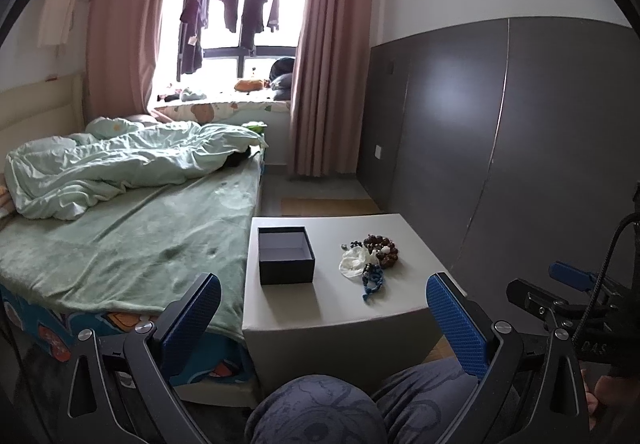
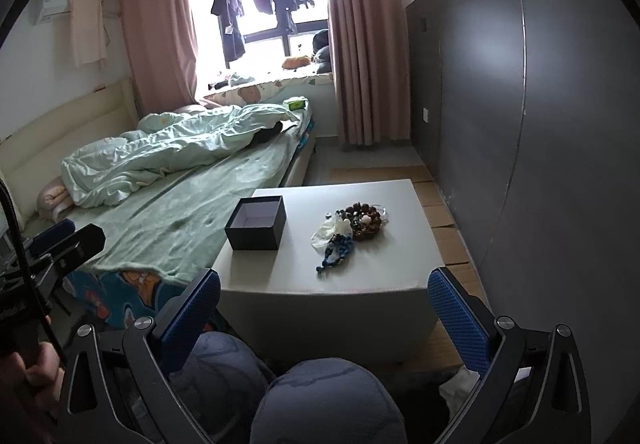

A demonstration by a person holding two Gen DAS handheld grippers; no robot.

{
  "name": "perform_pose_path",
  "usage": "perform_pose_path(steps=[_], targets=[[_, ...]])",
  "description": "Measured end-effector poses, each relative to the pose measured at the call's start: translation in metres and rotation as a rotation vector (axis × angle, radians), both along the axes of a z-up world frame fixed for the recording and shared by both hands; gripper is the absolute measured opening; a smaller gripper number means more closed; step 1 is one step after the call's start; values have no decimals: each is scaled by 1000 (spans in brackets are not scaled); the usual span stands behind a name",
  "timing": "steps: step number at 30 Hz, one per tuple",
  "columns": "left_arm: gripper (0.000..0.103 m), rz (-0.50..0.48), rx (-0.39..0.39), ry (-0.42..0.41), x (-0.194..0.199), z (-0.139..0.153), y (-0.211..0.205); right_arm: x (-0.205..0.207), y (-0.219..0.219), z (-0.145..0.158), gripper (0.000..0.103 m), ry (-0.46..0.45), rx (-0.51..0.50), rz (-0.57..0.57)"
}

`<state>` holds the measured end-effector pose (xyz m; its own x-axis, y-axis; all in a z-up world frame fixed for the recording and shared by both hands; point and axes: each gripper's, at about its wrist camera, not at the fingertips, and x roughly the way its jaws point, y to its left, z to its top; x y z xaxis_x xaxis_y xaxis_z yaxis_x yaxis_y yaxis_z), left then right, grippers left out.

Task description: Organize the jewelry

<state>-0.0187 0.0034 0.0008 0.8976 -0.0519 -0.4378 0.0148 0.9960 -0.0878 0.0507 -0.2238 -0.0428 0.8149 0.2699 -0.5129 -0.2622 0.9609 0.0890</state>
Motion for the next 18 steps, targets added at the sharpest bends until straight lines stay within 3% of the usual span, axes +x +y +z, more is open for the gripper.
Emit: perform_pose_path(steps=[18], targets=[[103, -5, -7, -9, -6, 5, 0, -5, -7, -1, 103, -8, 13, -20]])
